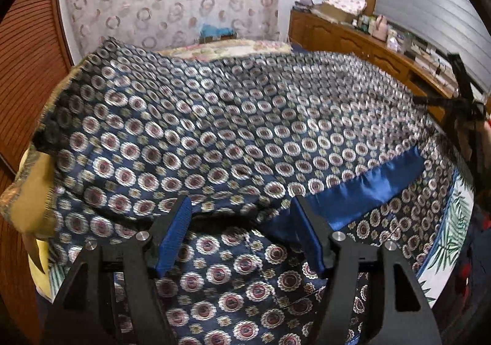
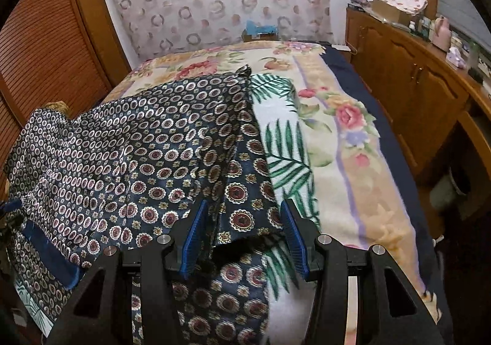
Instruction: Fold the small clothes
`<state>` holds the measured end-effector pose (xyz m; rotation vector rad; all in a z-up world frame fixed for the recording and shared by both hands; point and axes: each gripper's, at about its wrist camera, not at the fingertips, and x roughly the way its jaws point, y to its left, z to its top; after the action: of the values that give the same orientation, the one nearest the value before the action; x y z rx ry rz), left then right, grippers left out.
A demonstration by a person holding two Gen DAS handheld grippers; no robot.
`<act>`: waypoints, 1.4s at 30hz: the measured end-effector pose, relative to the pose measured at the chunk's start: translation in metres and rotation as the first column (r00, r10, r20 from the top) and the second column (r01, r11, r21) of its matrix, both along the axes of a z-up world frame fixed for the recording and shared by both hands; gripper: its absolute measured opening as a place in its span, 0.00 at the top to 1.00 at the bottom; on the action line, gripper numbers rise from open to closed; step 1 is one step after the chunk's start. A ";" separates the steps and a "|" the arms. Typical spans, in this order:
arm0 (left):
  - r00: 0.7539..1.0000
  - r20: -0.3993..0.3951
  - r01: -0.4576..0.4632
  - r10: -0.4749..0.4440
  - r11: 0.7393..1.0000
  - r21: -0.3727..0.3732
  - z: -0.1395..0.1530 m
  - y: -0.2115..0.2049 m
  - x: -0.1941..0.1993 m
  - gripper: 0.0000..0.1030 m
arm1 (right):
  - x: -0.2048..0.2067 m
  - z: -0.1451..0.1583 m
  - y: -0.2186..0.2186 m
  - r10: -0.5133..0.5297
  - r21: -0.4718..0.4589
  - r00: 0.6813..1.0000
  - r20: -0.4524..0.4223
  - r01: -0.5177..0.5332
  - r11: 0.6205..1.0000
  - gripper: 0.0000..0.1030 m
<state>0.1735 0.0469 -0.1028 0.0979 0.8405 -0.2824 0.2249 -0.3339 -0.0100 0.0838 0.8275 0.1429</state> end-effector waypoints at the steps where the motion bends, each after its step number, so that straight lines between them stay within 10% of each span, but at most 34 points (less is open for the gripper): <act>1: 1.000 -0.009 0.002 -0.001 1.000 0.012 -0.004 -0.003 0.001 0.35 | 0.003 -0.005 0.004 0.004 -0.008 1.000 -0.007 -0.004 1.000 0.51; 4: 0.999 -0.034 0.006 -0.005 0.999 0.043 -0.014 -0.008 0.004 0.34 | 0.006 -0.008 0.013 0.017 -0.055 1.000 0.000 -0.017 0.998 0.86; 7: 0.999 -0.032 0.006 -0.006 1.000 0.022 -0.016 -0.006 0.003 0.27 | 0.003 -0.006 0.018 0.050 -0.044 0.998 0.027 -0.049 0.998 0.97; 35: 0.999 -0.041 0.010 -0.009 0.999 0.031 -0.017 -0.009 0.002 0.17 | -0.030 -0.016 0.029 0.041 0.008 0.997 0.065 -0.041 0.999 0.97; 42: 0.998 0.064 -0.030 0.030 1.000 0.003 0.005 0.011 -0.027 0.25 | -0.026 -0.025 0.027 0.036 0.002 0.999 0.040 -0.036 0.999 0.97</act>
<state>0.1465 0.0582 -0.0974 0.0978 0.7788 -0.2481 0.1984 -0.3067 -0.0350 0.0682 0.7896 0.1790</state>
